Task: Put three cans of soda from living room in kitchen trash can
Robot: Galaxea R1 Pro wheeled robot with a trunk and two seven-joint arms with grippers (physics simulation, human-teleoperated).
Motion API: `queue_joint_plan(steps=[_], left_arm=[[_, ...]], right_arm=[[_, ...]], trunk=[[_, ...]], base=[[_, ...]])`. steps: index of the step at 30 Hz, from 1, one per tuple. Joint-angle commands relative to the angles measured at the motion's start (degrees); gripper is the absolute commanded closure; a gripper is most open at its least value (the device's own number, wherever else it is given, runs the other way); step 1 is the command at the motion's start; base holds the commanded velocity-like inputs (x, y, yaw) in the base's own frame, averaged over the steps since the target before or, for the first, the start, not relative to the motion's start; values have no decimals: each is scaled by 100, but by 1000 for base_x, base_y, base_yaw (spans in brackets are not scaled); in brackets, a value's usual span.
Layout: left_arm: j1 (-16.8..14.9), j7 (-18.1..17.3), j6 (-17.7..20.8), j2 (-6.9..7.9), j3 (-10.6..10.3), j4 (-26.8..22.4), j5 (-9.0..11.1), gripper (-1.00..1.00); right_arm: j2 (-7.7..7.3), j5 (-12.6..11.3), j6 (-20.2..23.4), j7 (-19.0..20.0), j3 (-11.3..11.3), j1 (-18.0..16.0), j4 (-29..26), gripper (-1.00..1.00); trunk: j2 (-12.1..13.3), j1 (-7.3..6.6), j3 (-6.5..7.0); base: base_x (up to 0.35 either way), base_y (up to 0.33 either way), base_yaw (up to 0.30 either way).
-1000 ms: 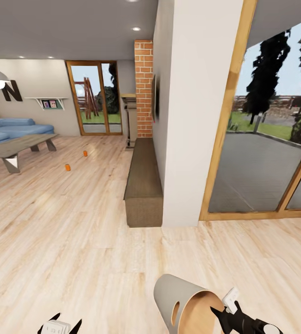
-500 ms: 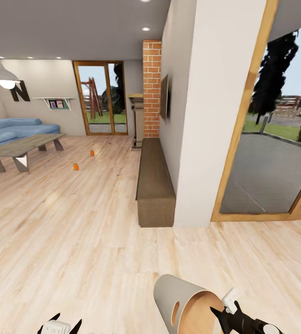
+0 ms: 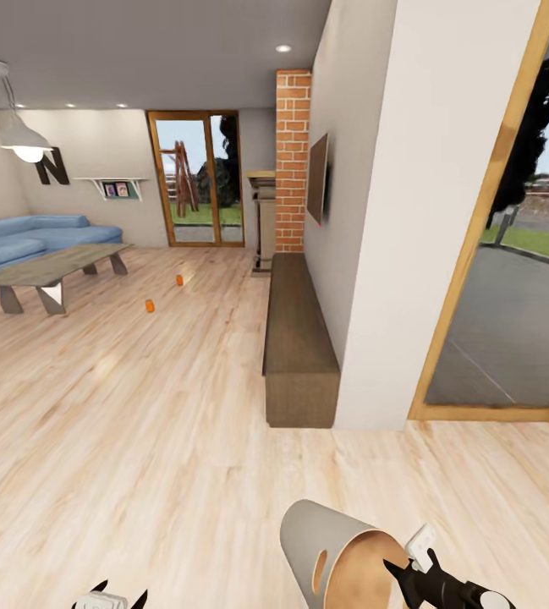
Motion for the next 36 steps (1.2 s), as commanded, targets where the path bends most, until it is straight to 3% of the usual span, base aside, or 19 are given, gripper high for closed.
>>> queue_joint_plan(steps=[1, 13, 18, 36], left_arm=[[0, 0, 0, 0, 0, 5, 0, -100], [0, 0, 1, 0, 0, 15, 1, -100], [-67, 74, -8, 45, 3, 16, -8, -100], [-66, 107, -11, 48, -6, 16, -20, -100]], right_arm=[[2, -41, -6, -5, -21, -3, -12, 100], [5, -39, -6, -5, -13, -3, -13, 100], [15, 107, 20, -36, 100, 41, 24, 100], [39, 313, 16, -5, 22, 41, 20, 100]], trunk=[[0, 0, 1], [0, 0, 1], [0, 0, 0], [0, 0, 0]], base=[[328, 2, 2], [329, 0, 0], [0, 0, 0], [0, 0, 0]])
